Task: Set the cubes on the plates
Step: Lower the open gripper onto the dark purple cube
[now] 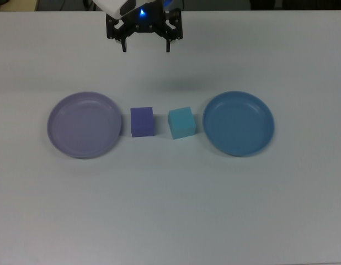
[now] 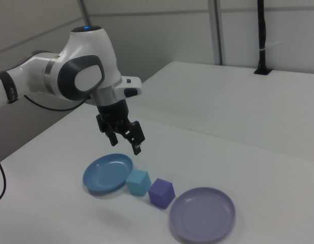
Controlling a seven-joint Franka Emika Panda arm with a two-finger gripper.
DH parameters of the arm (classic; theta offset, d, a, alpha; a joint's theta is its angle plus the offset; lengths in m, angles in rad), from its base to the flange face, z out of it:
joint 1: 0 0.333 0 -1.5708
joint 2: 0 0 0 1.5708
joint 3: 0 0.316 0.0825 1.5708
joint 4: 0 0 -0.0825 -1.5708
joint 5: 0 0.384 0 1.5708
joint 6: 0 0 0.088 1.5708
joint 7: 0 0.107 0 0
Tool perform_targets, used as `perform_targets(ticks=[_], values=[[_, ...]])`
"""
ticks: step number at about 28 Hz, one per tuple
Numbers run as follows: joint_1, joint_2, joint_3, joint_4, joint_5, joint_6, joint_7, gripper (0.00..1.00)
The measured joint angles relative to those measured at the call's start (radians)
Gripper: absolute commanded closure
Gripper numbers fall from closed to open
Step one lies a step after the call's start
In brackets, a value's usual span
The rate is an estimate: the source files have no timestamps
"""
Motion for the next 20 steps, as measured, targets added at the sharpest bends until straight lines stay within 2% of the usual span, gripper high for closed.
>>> perform_targets(ticks=[3, 6, 9, 15, 20], values=[[-0.001, 0.004, -0.002, -0.002, -0.008, 0.000, 0.000, 0.00], [-0.006, 0.030, -0.003, -0.007, -0.041, 0.011, -0.012, 0.00], [-0.011, 0.083, -0.003, -0.012, -0.060, 0.050, -0.049, 0.00], [-0.013, 0.200, -0.006, -0.022, -0.066, 0.160, -0.087, 0.00], [-0.013, 0.261, -0.008, -0.070, -0.066, 0.298, -0.095, 0.00]])
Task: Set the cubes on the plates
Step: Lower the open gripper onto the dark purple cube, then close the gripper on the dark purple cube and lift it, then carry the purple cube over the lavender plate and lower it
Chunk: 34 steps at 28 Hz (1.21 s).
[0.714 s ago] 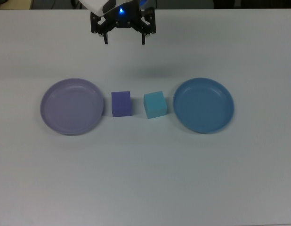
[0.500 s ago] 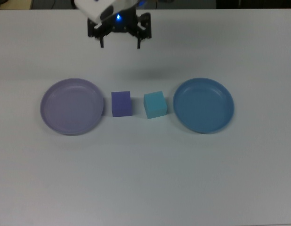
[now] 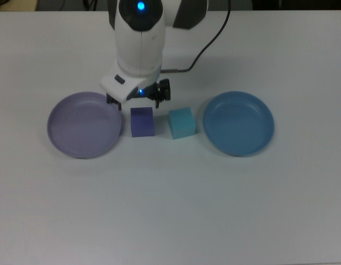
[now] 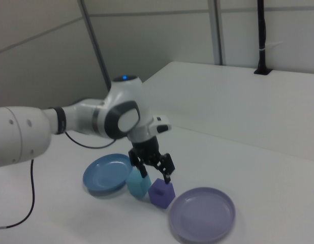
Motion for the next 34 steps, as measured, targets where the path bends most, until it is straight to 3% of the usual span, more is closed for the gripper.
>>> perform_targets(ticks=[9, 15, 19, 24, 28, 34], values=[[0.000, 0.042, 0.000, -0.050, -0.014, 0.091, -0.003, 0.00], [0.000, 0.061, 0.000, -0.051, -0.014, 0.121, -0.004, 0.68], [0.000, 0.063, 0.000, -0.050, -0.014, 0.129, -0.004, 0.91], [0.000, 0.060, 0.000, -0.041, -0.011, 0.129, -0.004, 0.93], [-0.010, 0.030, -0.002, -0.028, 0.029, 0.128, -0.004, 0.93], [-0.093, -0.048, -0.006, 0.001, 0.068, 0.053, -0.079, 0.93]])
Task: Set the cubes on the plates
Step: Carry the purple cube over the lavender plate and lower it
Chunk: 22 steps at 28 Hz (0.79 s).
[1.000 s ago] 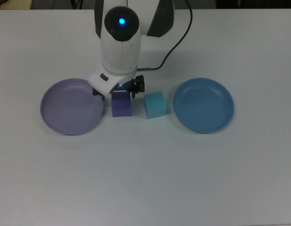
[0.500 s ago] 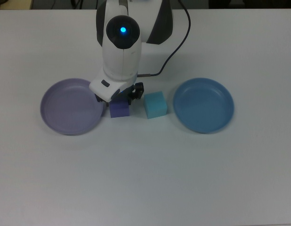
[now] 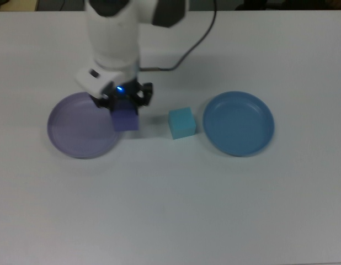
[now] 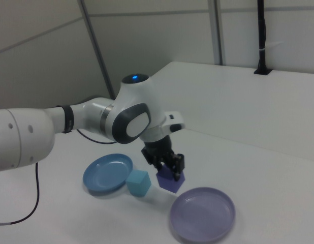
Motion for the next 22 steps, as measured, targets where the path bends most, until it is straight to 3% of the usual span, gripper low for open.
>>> perform_targets(ticks=[5, 10, 12, 13, 14, 15, 22], values=[[-0.088, -0.017, -0.001, -0.002, 0.002, -0.020, -0.050, 0.90], [-0.127, 0.035, -0.002, -0.012, 0.001, 0.018, -0.059, 0.81], [-0.127, 0.066, -0.002, -0.014, 0.001, 0.041, -0.059, 0.61], [-0.126, 0.078, -0.002, -0.013, 0.001, 0.048, -0.059, 0.42], [-0.125, 0.087, -0.002, -0.014, 0.001, 0.054, -0.059, 0.14], [-0.124, 0.095, -0.002, -0.013, 0.001, 0.057, -0.059, 0.00], [-0.123, 0.104, -0.002, -0.009, 0.001, 0.058, -0.058, 0.00]])
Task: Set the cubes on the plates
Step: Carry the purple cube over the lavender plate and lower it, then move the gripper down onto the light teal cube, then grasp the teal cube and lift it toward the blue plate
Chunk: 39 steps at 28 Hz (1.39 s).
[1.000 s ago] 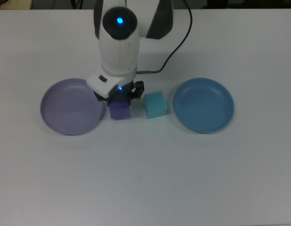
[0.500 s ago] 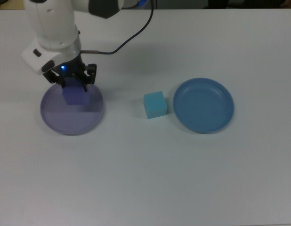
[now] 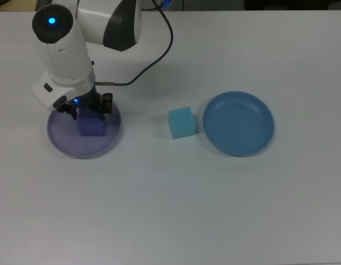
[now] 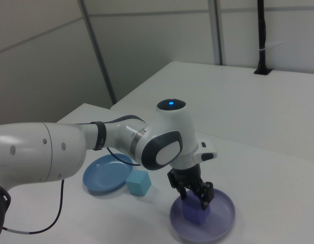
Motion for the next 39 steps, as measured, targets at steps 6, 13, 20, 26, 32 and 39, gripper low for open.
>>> perform_targets(ticks=[6, 13, 20, 26, 32, 39], values=[[0.003, -0.024, 0.006, 0.016, 0.000, -0.034, 0.001, 0.00], [0.104, -0.071, 0.020, 0.017, 0.000, -0.104, 0.024, 0.00], [0.261, -0.062, 0.024, 0.008, 0.004, -0.098, 0.082, 0.00], [0.334, -0.034, 0.024, 0.006, 0.018, -0.042, 0.135, 0.00], [0.360, 0.038, 0.024, 0.002, 0.018, 0.018, 0.159, 0.00], [0.368, 0.082, 0.024, 0.002, 0.018, 0.055, 0.160, 0.84]])
